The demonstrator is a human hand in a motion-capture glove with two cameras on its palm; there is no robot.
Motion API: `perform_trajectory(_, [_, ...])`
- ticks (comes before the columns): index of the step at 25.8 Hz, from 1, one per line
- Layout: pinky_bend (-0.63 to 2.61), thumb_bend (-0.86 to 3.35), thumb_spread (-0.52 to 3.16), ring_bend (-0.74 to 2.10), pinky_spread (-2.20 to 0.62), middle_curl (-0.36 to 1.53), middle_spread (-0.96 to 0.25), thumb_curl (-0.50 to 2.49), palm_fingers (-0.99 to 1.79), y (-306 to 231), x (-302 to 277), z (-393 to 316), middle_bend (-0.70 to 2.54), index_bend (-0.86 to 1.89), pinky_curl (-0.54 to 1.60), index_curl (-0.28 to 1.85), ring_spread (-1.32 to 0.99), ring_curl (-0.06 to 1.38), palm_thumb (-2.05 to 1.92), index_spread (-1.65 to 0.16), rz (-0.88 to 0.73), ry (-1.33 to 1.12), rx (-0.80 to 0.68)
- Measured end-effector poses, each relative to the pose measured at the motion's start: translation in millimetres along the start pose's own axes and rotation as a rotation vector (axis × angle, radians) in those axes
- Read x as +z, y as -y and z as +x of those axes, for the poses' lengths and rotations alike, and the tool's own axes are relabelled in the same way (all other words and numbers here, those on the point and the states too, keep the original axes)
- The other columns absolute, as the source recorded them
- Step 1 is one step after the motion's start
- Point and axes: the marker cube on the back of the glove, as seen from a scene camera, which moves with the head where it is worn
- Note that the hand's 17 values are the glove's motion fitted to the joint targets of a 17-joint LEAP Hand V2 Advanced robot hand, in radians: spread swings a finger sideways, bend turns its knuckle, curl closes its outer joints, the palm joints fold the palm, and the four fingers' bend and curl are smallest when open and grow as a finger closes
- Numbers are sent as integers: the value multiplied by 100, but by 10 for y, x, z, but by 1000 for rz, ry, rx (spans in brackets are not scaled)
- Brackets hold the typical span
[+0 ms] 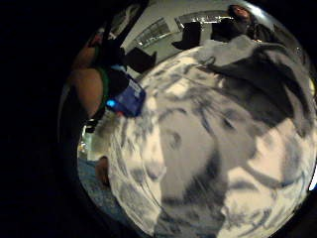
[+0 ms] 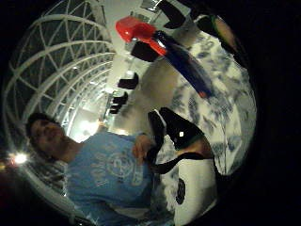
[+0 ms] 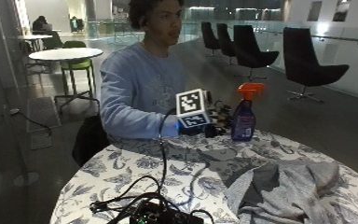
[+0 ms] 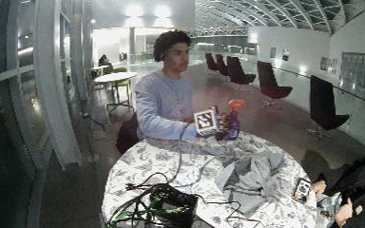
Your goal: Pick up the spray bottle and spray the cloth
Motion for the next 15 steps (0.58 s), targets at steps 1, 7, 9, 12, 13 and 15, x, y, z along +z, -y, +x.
perform_trajectory(1, [33, -3, 105, 43, 17, 42, -6, 40, 74, -169, -102, 22, 20, 5, 35, 27, -2, 37, 66, -32, 7, -55, 23])
perform_trajectory(7, [34, -3, 106, 38, 18, 42, -5, 37, 62, -1276, -522, 48, 19, 11, 37, 26, 0, 36, 62, -35, 58, -276, 170])
perform_trajectory(9, [33, -3, 106, 36, 19, 41, -4, 36, 59, -1627, -604, 57, 19, 13, 36, 27, 1, 36, 62, -36, 72, -326, 223])
perform_trajectory(12, [31, -3, 107, 30, 20, 41, -3, 36, 55, -2098, -645, 91, 20, 16, 36, 28, 2, 34, 61, -37, 88, -360, 301])
perform_trajectory(13, [30, -3, 107, 28, 21, 41, -3, 35, 54, -2224, -640, 108, 20, 17, 35, 28, 3, 33, 61, -37, 96, -363, 323])
perform_trajectory(15, [28, -3, 107, 26, 21, 41, -3, 35, 53, -2430, -620, 149, 20, 18, 35, 29, 4, 33, 60, -37, 112, -369, 362])
